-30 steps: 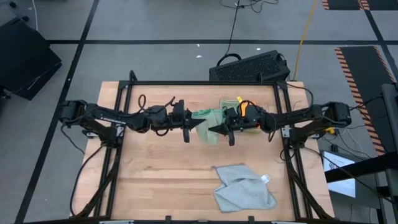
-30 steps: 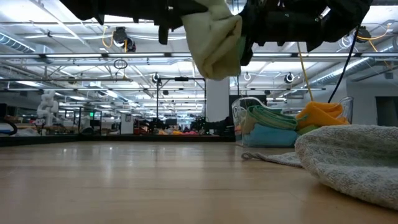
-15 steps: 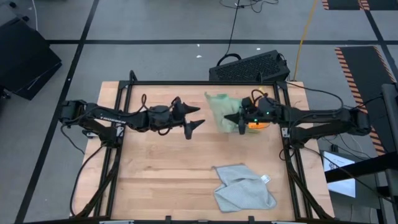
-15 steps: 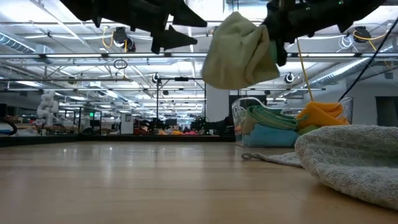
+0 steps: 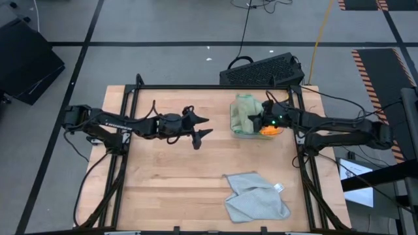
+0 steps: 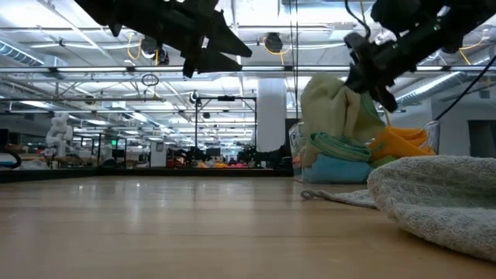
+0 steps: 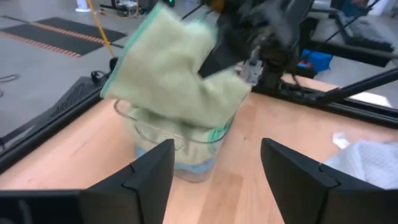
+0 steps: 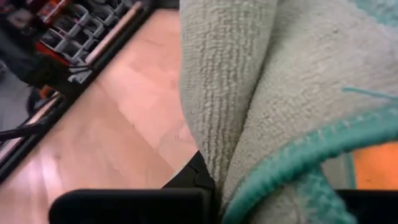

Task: Fold microfiber towels
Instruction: Put the folded light green microfiber cloth into the transparent bin

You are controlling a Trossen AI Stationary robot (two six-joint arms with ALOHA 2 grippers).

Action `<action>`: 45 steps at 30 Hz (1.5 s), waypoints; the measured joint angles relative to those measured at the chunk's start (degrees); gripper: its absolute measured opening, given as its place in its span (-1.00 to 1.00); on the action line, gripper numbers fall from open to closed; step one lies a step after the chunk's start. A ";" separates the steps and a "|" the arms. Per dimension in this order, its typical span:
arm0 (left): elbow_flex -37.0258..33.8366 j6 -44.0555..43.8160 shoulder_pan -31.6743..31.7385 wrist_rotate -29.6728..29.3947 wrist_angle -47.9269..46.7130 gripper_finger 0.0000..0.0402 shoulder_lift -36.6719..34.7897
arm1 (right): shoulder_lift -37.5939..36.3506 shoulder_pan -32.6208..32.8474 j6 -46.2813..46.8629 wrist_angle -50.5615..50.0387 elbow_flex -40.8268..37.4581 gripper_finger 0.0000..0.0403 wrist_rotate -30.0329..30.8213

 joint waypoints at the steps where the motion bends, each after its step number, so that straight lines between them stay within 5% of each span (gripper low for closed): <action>1: 0.00 0.00 -0.29 0.01 0.47 0.17 0.00 | -0.03 -0.29 1.29 0.77 -1.21 -0.93 -0.72; 18: 0.00 6.03 -0.94 0.01 8.12 0.09 0.00 | 2.57 -1.36 11.02 16.91 -5.23 -0.92 -8.32; 27: 0.00 10.44 1.31 -1.72 11.22 0.09 0.02 | 2.40 -3.62 13.59 10.39 -5.20 -0.90 -8.69; 35: 0.00 12.85 5.41 -1.27 12.28 0.09 0.02 | 3.22 -5.30 10.92 6.68 -5.20 -0.51 -6.72; 45: 0.00 11.49 11.03 6.08 8.91 0.09 0.02 | 2.76 -5.32 6.08 2.62 -5.18 -0.05 -2.49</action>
